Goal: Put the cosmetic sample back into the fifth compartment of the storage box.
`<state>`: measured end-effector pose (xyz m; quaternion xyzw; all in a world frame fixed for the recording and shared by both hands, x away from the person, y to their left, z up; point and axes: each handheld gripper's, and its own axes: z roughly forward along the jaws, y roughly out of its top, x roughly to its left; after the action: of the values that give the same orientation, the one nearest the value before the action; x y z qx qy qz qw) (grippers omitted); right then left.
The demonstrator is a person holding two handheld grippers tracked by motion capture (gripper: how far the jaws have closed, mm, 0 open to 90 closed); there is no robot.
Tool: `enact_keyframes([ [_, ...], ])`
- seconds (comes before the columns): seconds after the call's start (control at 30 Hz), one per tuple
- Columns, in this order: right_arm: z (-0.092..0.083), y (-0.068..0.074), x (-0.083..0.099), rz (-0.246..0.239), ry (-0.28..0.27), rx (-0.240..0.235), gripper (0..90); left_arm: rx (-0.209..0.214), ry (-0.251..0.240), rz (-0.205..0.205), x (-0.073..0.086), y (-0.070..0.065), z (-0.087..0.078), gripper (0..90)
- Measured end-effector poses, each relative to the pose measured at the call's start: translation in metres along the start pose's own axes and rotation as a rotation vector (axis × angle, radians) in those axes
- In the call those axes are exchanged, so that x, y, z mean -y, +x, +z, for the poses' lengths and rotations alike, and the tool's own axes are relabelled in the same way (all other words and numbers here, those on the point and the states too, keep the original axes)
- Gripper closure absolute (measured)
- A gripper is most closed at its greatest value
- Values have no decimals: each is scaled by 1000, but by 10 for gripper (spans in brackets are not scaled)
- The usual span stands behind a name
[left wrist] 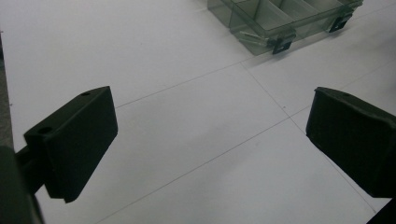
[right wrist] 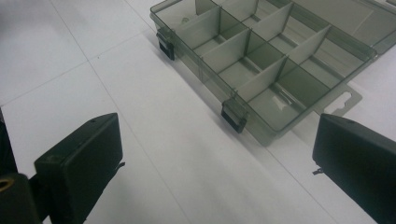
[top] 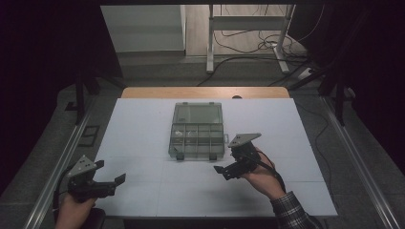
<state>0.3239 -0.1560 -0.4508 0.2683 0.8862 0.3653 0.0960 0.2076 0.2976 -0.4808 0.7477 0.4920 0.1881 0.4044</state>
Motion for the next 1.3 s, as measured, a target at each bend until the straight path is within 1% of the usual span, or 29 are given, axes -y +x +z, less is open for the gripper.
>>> enact_keyframes([
  [0.1,-2,-1,4,-7,1,4,30,1,0,1,0,0,0,29],
  [0.23,-4,-1,8,-3,1,1,37,1,0,1,0,0,0,28],
  [0.37,-7,-2,11,-5,1,9,46,-1,1,3,0,0,0,29],
  [0.53,-13,-3,14,-3,-14,13,79,0,1,1,0,0,0,29],
  [0.77,-19,-6,20,6,-26,28,90,0,0,1,0,0,0,28],
  [0.93,-25,-6,24,10,-34,51,84,-1,1,1,0,0,0,29],
  [1.1,-29,-8,28,25,-27,63,71,0,0,0,0,0,0,29],
  [1.3,-39,-12,34,42,-46,84,50,0,-1,-2,0,0,0,29],
])
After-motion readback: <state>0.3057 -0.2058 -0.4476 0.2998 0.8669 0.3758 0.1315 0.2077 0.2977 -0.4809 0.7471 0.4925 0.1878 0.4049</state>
